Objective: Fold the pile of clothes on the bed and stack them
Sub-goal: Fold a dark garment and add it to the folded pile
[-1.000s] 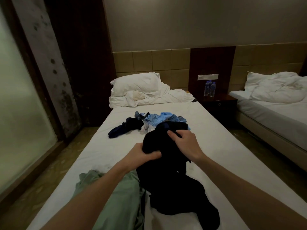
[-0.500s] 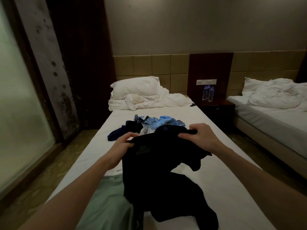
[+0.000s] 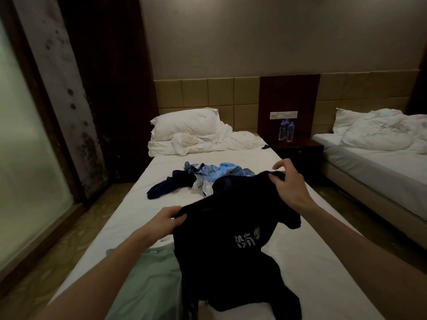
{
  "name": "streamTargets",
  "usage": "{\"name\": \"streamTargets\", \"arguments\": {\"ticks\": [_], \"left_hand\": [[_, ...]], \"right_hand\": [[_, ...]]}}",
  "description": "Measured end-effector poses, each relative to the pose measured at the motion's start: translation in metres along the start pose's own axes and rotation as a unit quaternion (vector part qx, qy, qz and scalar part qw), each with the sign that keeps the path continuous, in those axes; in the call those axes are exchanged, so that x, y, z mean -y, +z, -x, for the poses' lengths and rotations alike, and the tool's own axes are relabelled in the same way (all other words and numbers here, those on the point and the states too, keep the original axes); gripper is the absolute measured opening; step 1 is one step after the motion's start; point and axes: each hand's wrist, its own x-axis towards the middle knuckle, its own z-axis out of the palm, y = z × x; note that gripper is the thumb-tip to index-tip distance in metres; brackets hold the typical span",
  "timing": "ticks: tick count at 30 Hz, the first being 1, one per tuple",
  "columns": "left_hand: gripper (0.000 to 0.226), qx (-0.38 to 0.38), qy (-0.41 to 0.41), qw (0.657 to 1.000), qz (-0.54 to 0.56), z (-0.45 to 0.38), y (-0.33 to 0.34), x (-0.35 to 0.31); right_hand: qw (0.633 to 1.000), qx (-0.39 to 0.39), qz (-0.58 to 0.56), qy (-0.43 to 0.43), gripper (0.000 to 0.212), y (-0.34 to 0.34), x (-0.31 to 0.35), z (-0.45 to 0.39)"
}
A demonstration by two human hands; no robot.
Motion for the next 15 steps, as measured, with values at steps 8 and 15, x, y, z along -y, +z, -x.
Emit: {"name": "streamTargets", "arguments": {"ticks": [8, 15], "left_hand": [[0.019, -0.075, 0.054, 0.995, 0.039, -0.006, 0.017, -0.062], [0.018, -0.107, 0.14, 0.977, -0.121, -0.011, 0.017, -0.064]], "right_hand": [[0.921, 0.348, 0.152, -0.088, 0.057, 0.043, -0.032, 0.041], [0.927, 0.35, 0.041, -0.125, 0.011, 0.09, -0.022, 0.073]]}}
